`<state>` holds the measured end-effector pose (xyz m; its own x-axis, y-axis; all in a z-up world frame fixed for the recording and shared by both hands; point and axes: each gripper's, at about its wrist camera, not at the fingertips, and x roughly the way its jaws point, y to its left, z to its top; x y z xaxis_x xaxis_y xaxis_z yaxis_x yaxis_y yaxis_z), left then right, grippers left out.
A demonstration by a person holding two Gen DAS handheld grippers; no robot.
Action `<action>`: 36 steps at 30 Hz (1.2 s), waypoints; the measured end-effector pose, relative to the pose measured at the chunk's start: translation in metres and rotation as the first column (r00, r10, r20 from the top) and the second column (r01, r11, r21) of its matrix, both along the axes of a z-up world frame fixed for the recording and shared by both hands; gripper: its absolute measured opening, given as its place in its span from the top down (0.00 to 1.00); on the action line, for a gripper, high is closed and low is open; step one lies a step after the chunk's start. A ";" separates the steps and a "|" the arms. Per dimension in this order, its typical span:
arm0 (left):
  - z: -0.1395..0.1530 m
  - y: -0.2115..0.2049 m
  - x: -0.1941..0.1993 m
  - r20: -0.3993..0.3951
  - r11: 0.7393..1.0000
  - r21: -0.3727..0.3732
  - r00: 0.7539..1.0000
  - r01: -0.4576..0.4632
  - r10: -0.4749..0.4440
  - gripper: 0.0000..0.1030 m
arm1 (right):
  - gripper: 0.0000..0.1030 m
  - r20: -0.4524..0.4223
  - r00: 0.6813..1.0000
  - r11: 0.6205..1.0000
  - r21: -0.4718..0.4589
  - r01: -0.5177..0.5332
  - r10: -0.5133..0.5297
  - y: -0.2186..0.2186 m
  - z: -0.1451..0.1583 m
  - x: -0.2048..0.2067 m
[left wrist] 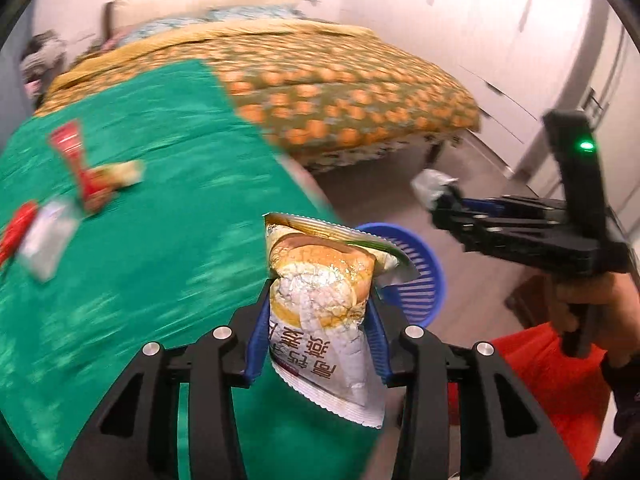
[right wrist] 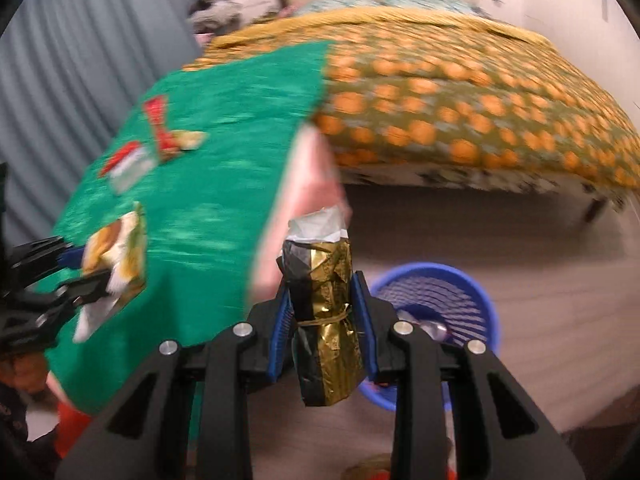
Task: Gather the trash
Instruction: 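Carry bread bag and gold snack over the wastebasket and open both tools, then withdraw both tools from the basket back over the cloth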
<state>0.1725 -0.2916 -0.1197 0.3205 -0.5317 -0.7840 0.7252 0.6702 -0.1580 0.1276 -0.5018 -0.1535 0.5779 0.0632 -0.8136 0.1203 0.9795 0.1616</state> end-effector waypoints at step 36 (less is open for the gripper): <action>-0.053 -0.124 -0.010 -0.057 0.998 -0.051 0.998 0.027 -0.030 0.15 | 0.17 0.079 0.952 0.952 -0.048 0.301 -0.297 -0.116 -0.034 -0.011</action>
